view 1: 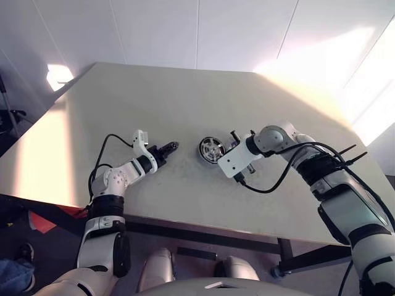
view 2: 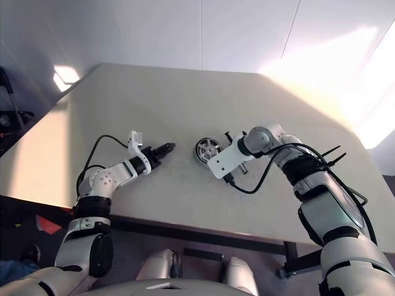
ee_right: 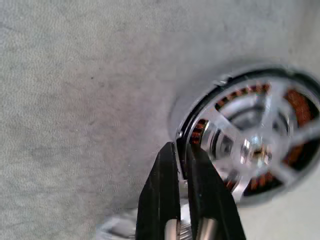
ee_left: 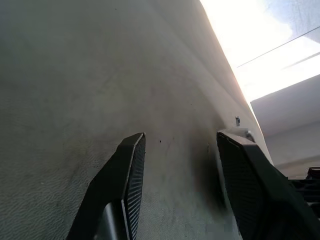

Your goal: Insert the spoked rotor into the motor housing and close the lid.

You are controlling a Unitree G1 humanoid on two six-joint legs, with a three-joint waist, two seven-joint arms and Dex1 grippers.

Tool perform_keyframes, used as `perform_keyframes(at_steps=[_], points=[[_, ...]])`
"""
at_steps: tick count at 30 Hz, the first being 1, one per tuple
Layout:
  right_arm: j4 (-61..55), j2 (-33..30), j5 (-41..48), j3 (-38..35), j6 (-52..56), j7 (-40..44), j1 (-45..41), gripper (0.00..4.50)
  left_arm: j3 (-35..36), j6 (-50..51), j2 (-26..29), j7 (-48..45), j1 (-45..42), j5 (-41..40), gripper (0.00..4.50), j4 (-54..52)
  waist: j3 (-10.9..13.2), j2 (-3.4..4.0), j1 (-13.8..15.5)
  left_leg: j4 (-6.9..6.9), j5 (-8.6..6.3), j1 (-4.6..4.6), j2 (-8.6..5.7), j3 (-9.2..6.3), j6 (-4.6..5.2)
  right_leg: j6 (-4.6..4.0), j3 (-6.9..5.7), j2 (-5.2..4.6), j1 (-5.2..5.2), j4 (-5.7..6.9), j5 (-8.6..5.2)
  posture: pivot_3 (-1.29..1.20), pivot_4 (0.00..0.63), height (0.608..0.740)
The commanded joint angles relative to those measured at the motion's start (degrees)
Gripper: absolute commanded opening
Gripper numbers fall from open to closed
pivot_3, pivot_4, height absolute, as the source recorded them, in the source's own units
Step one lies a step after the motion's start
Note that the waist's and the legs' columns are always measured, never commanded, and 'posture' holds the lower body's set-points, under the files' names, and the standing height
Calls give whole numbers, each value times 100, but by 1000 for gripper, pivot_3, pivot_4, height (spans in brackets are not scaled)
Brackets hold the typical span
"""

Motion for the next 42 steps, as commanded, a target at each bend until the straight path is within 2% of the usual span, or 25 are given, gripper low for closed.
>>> perform_keyframes(at_steps=[1, 6, 14, 18, 21, 25, 32, 38, 42], points=[[-130, -13, 106, -41, 1, 35, 105, 22, 10, -34, 2, -9, -117, -89, 2432, -160, 0, 0, -16, 0, 0, 0, 0, 0, 0, 0, 0, 0, 0, 0, 0, 0, 0, 740], [-622, -41, 661, -411, 774, 361, 365, 22, -10, -65, -48, -4, -112, -75, 2432, -144, 1, -2, -15, -3, -1, -6, 0, 0, 2, 0, 0, 0, -2, -5, 0, 0, 0, 740], [-2650, -108, 1818, -1021, 4212, 1461, 784, 22, -30, -140, -166, -17, 30, -59, 2432, -170, 4, -1, 35, -2, 6, -52, 0, 0, 23, 0, -1, 0, -42, -4, 0, 0, 0, 740], [-3204, 109, 2058, -1004, 5624, 1398, 749, 22, -37, -164, -209, -14, 90, -61, 2432, -185, 4, 0, 39, -3, -1, -49, 2, 0, 5, 0, -1, 1, -42, -3, 0, 0, 0, 740], [-3243, 261, 2061, -918, 6149, 1202, 691, 22, -38, -174, -213, -11, 101, -61, 2432, -191, 4, 0, 48, -4, 1, -41, 1, -1, 1, 0, -1, 1, -37, -3, 0, 0, 0, 740], [-3365, 265, 2023, -704, 6104, 1130, 800, 22, -3, -192, -179, -3, 133, -70, 2432, -199, 5, 1, 111, -4, 1, -42, 0, -1, -2, 0, 0, 0, -38, -4, 0, 0, 0, 740], [-3204, -7, 1462, -202, 4443, 755, 1132, 22, 24, -220, -109, 5, 128, -86, 2432, -159, 4, 0, 124, -18, 5, -36, 0, 0, -10, 1, 0, 0, -38, -6, -1, 0, 0, 740], [-3248, -611, 861, 104, 2431, 637, 1160, 22, 6, -261, -82, -22, 102, -63, 2432, -75, 5, 0, 139, -17, 5, -20, -2, 0, -11, 2, 1, 0, -22, -7, -1, 0, 0, 740], [-3080, -771, 586, 182, 1696, 603, 1088, 22, -22, -287, -97, -40, 91, -53, 2432, -44, 5, -1, 138, -18, 4, -18, -4, 0, -9, 2, 2, -1, -17, -11, -1, 0, 0, 740]])
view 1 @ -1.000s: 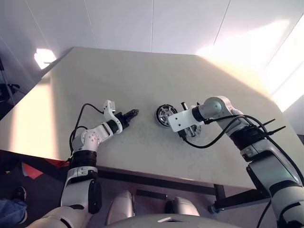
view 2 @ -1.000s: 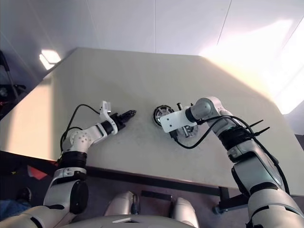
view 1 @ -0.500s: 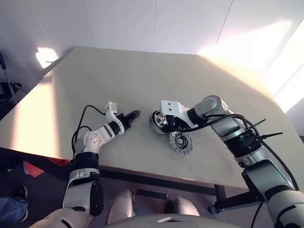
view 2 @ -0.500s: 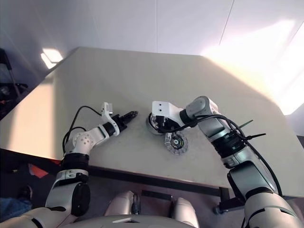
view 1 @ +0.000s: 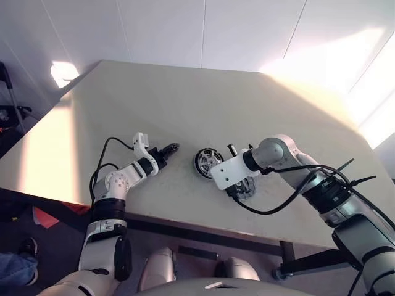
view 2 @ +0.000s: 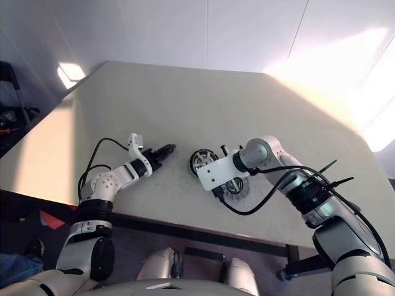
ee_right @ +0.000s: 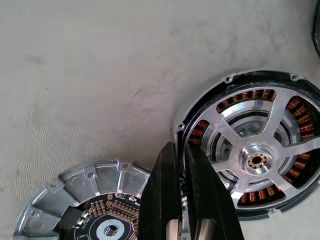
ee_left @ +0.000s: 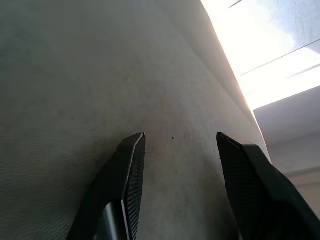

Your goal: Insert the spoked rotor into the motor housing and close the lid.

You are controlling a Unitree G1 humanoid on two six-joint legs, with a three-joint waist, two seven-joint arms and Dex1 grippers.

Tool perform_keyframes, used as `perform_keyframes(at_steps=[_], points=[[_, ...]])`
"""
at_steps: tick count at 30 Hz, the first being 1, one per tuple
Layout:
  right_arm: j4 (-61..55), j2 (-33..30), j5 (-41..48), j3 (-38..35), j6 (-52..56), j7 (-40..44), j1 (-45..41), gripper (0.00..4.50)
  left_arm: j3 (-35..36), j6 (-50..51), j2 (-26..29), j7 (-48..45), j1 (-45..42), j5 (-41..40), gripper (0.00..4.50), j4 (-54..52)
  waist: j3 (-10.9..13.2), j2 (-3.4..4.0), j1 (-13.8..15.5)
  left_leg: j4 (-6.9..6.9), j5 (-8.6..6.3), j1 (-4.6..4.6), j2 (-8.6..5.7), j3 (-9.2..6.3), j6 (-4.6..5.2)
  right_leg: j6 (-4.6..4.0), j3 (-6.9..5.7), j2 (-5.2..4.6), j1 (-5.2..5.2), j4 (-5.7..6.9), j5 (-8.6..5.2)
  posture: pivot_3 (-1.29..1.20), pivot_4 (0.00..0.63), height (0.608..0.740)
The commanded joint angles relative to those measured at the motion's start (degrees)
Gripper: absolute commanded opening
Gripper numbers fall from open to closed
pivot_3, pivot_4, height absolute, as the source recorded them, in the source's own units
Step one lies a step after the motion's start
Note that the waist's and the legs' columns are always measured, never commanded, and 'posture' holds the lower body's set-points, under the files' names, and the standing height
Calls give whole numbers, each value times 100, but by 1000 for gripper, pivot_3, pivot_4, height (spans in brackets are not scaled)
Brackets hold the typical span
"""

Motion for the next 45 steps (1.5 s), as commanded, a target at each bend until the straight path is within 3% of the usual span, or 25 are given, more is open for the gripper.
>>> perform_keyframes(at_steps=[1, 21, 28, 32, 35, 40, 42, 45], points=[[99, -146, -285, 9, -558, -34, -160, 22, -22, -101, 7, -53, -59, -10, 2432, -17, 0, 0, -9, 0, 0, 0, 0, 0, 0, 0, 0, 0, 0, 0, 0, 0, 0, 740], [1041, 213, -929, 47, -1974, -243, -1079, 22, -60, -216, -44, -49, -8, 39, 2432, 74, 0, 0, -30, 1, 0, 3, 1, 0, 2, -1, 1, 1, 0, 3, 1, 0, 0, 740], [873, 381, -937, -147, -2073, -498, -1121, 2059, -73, -249, -44, -42, 17, 43, 2432, 85, 0, 0, -38, 1, 0, 13, 1, 0, 2, -1, 1, 1, 8, 5, 1, 0, 0, 740], [465, 274, -625, -429, -1612, -417, -1003, 2059, -102, -249, -32, -63, 30, 59, 2432, 99, 0, 0, -33, 0, 0, 12, 1, 0, 2, -1, 2, 1, 7, 5, 1, 0, 0, 740], [-3, 220, -117, -926, -588, -295, -783, 2059, -121, -255, -34, -91, 23, 63, 2432, 130, 0, -1, -23, 0, 0, 12, 1, 0, 3, -1, 2, 1, 8, 4, 1, 0, 0, 740], [-768, 652, 622, -2126, 2708, -710, -351, 2059, -174, -234, -82, -137, 64, 60, 2432, 136, 0, 1, -29, -3, 1, 21, 1, 0, 1, -2, 3, 2, 12, 7, 1, 0, 0, 740], [-1169, 789, 1149, -2787, 4610, -794, -144, 2059, -237, -197, -93, -180, 98, 75, 2432, 126, -1, 1, -5, -5, 2, 25, 2, 0, -1, -2, 3, 2, 15, 8, 1, 0, 0, 740], [-2175, 948, 2446, -4592, 8539, -483, 451, 2059, -320, -120, -69, -337, 18, 68, 2432, 210, -2, 2, 105, -8, 0, 26, 0, -1, 2, -1, 2, 2, 26, -3, 0, 0, 0, 740]])
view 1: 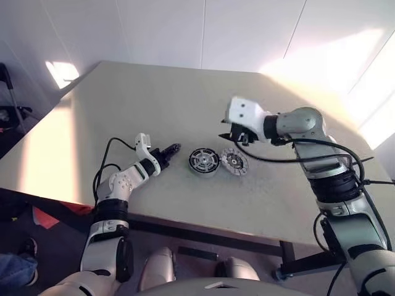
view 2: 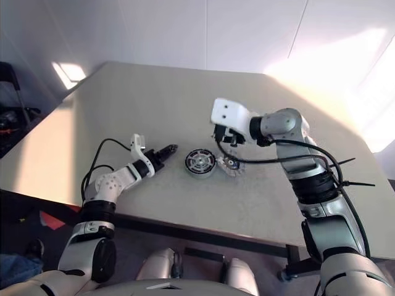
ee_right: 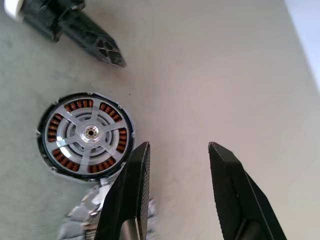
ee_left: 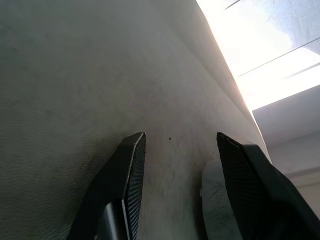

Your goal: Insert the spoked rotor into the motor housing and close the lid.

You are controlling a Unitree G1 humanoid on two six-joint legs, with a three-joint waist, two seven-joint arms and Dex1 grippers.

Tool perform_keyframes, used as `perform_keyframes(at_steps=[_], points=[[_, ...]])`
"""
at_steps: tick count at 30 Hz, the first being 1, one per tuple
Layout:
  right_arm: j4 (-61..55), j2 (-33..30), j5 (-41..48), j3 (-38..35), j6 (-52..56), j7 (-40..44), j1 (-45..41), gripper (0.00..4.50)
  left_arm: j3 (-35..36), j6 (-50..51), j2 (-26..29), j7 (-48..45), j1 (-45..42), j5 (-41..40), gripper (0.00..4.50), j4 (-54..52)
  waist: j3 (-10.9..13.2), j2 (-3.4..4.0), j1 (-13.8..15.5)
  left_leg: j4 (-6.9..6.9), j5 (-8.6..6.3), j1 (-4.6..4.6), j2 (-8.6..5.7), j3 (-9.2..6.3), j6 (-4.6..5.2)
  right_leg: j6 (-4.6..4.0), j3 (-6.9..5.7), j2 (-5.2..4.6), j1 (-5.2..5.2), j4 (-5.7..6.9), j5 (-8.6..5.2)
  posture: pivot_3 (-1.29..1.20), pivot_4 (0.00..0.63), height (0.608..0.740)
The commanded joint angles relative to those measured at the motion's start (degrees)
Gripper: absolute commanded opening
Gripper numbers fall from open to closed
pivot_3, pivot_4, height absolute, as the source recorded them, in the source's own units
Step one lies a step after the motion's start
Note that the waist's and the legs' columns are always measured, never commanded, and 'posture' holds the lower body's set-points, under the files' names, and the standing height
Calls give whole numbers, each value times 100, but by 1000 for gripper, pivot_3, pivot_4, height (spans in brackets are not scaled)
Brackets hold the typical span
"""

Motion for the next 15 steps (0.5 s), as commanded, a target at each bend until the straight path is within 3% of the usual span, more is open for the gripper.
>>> perform_keyframes(at_steps=[1, 3, 6, 8, 11, 15], points=[[-1084, 275, 1416, -2277, 4348, 206, 441, 2059, -143, 130, 37, -201, -76, 22, 2432, 155, -2, 3, 91, -1, -2, 2, 0, -1, 4, 0, 1, 0, 7, -7, 0, 0, 0, 740], [-1169, 579, 1940, -3121, 5108, -95, 681, 2059, -192, 146, 67, -256, -164, 66, 2432, 256, -11, 20, 101, -5, -3, 4, -2, 1, 5, 1, 4, 0, 2, -13, 0, 0, 0, 740], [-1124, 1186, 2790, -4208, 5175, -987, 1393, 2059, -273, 209, 107, -323, -308, 131, 2432, 403, -17, 20, 175, -30, 12, 26, -2, 4, -21, 3, 4, 0, 5, -12, -1, 0, 0, 740], [-1152, 1566, 3340, -4688, 5175, -1742, 1732, 2059, -320, 257, 139, -363, -373, 160, 2432, 465, -23, 42, 222, -68, 26, 62, -3, 5, -44, 48, 2, 1, 26, -33, -28, 0, 0, 740], [-1343, 2314, 3675, -5128, 5175, -2767, 2261, 2626, -416, 409, 214, -429, -435, 218, 2432, 475, -31, 57, 230, -98, 36, 66, -8, 6, -61, 50, 3, 0, 23, -52, -28, 0, 0, 740], [-1469, 3077, 3927, -5383, 5175, -3922, 2730, 4050, -484, 606, 368, -492, -481, 251, 2432, 406, -40, 65, 241, -181, 73, 85, -20, 6, -121, 50, 3, 0, 18, -76, -29, 0, 0, 740]])
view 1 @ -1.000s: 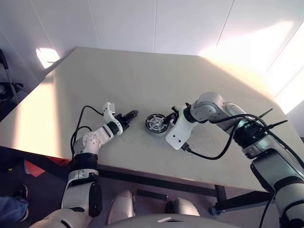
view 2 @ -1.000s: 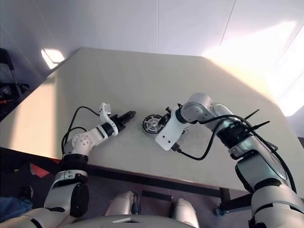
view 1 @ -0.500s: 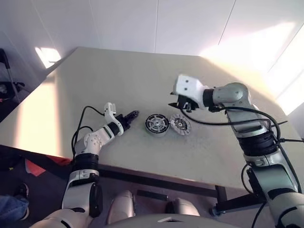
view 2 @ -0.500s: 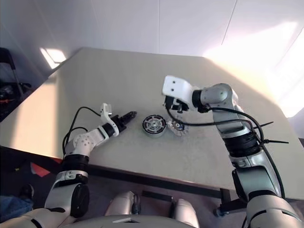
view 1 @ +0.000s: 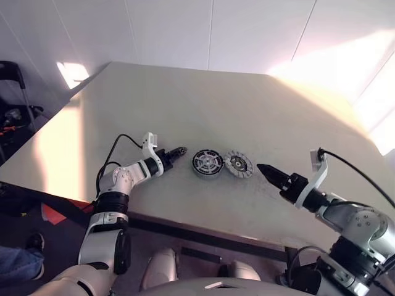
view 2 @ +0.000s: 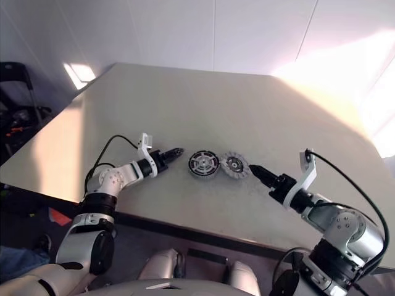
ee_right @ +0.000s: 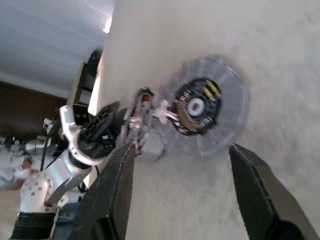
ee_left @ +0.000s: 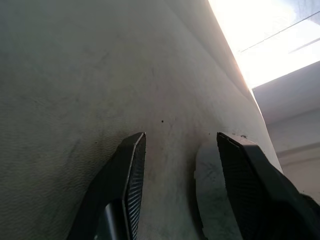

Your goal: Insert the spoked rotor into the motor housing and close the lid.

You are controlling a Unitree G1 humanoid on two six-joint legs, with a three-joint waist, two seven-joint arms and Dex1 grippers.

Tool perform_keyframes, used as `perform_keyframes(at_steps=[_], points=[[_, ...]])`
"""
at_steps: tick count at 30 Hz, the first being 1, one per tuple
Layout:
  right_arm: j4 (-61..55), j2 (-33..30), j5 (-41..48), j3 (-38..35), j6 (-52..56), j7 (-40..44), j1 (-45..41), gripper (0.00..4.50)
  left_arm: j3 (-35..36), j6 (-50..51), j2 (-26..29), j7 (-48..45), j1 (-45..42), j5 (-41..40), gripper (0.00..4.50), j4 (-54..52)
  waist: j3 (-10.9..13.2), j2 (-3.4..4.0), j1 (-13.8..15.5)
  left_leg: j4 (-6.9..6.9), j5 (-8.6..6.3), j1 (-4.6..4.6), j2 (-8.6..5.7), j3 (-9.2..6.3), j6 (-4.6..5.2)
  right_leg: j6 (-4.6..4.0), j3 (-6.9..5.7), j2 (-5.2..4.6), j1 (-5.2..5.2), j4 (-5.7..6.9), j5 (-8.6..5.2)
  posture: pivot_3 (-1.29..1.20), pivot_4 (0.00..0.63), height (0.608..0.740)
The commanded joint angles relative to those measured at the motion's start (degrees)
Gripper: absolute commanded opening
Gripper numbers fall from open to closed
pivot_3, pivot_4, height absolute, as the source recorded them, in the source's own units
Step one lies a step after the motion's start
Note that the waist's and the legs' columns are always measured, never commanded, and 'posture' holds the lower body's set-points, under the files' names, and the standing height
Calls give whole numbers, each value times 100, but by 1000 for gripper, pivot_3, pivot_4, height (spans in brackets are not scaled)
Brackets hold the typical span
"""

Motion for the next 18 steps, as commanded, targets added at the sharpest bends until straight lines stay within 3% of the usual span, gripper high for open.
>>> perform_keyframes(at_steps=[1, 7, 18], points=[[-320, 348, 560, -161, 26, -826, 199, 4393, -126, 198, 115, -75, -88, 64, 2432, -63, -17, 8, -1, -7, 2, -1, 0, 2, -4, 0, 1, 0, -6, 0, -1, 0, 0, 740], [-186, 719, 1251, -253, 26, -1743, 28, 4451, -136, 315, 312, -148, -204, 132, 2432, -8, -45, -26, -29, -70, 20, 18, 0, 0, -33, 2, 0, 9, -2, -36, -6, 0, 0, 740], [775, 853, 1089, -190, -308, -2346, -861, 4451, -85, 327, 362, -139, -189, 198, 2432, -124, -50, -35, -149, -84, 40, 26, 3, -1, -67, 2, -1, 12, -4, -49, -6, 0, 0, 740]])
